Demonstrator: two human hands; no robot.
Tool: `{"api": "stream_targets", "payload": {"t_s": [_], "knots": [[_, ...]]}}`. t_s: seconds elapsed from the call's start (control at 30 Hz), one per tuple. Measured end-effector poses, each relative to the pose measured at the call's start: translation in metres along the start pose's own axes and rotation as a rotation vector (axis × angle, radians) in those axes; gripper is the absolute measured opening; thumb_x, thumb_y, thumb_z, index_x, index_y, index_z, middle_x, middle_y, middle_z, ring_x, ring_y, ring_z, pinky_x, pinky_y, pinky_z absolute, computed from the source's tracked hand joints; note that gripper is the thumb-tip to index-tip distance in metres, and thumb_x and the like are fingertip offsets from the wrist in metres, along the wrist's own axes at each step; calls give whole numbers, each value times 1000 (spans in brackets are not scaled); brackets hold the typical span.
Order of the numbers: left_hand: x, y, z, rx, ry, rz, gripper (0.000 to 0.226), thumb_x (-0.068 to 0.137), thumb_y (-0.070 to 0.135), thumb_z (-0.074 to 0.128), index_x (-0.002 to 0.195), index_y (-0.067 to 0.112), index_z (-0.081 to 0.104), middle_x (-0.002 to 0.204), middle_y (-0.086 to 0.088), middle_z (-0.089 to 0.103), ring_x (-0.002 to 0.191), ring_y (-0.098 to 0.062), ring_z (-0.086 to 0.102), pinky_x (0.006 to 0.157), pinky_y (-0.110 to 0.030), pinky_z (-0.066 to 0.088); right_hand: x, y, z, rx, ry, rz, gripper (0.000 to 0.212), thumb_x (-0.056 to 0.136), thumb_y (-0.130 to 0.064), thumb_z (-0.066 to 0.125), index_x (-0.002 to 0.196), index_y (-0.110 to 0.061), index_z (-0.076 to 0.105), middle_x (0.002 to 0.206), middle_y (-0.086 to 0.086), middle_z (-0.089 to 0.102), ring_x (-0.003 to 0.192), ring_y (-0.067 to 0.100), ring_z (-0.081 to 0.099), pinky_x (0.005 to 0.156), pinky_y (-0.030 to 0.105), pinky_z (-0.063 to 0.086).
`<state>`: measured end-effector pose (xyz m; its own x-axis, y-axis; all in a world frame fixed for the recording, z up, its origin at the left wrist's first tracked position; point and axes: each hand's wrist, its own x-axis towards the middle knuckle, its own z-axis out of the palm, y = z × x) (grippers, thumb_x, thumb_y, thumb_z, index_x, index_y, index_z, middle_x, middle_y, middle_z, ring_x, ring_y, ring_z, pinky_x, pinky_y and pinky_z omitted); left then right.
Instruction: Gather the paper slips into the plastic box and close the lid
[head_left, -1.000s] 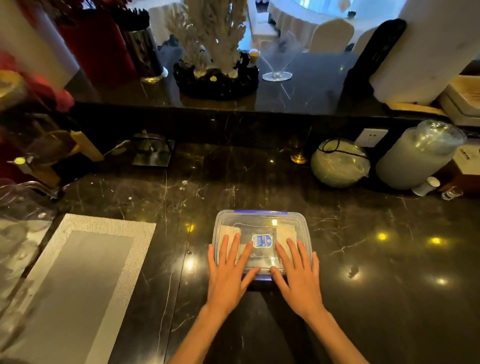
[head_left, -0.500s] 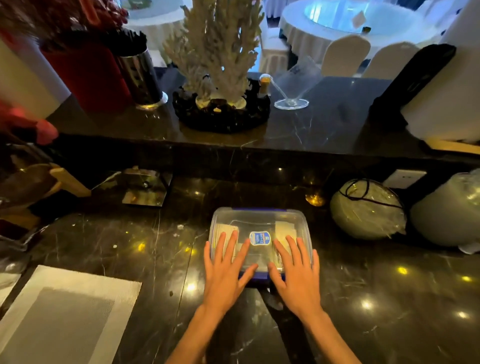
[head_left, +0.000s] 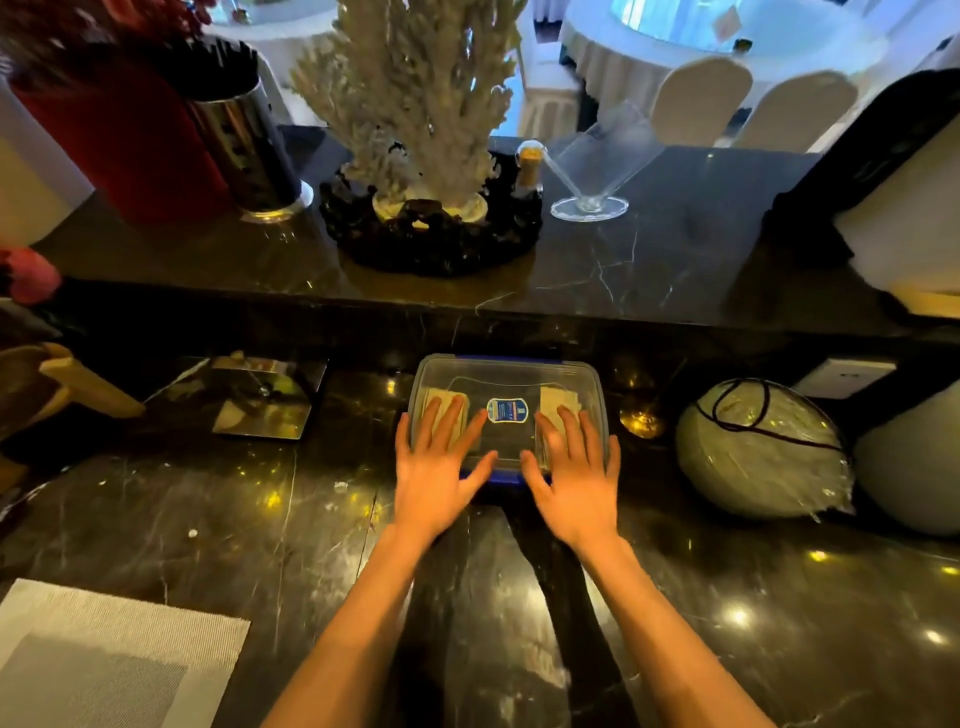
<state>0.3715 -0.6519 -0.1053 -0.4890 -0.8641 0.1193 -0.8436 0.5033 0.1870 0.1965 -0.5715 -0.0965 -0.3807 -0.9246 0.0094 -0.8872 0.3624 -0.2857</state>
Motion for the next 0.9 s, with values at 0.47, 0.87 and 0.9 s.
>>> {"api": "stream_targets", "payload": {"t_s": [0.47, 0.87, 0.9], "knots": [[10, 2, 1, -73, 14, -39, 61, 91, 65, 30, 148, 43, 33, 160, 4, 29, 152, -19, 14, 122, -53, 7, 9, -3, 0, 3, -13, 17, 59, 97, -56, 32, 153, -36, 28, 163, 1, 24, 153, 21, 9, 122, 54, 9], [-47, -3, -37, -340, 29, -134, 55, 100, 40, 41, 151, 41, 24, 164, 3, 14, 151, -14, -8, 121, -51, -10, -9, 5, -40, 44, -140, -16, 70, 94, -67, 21, 156, -37, 9, 166, 0, 12, 153, 28, 8, 120, 55, -1], [-63, 0, -41, -318, 13, -136, 57, 100, 41, 41, 152, 41, 19, 165, 1, 8, 150, -16, -11, 121, -51, -10, -30, 7, -43, 43, -97, -30, 70, 95, -66, 23, 157, -35, 12, 165, 2, 16, 152, 28, 12, 121, 53, 4]]}}
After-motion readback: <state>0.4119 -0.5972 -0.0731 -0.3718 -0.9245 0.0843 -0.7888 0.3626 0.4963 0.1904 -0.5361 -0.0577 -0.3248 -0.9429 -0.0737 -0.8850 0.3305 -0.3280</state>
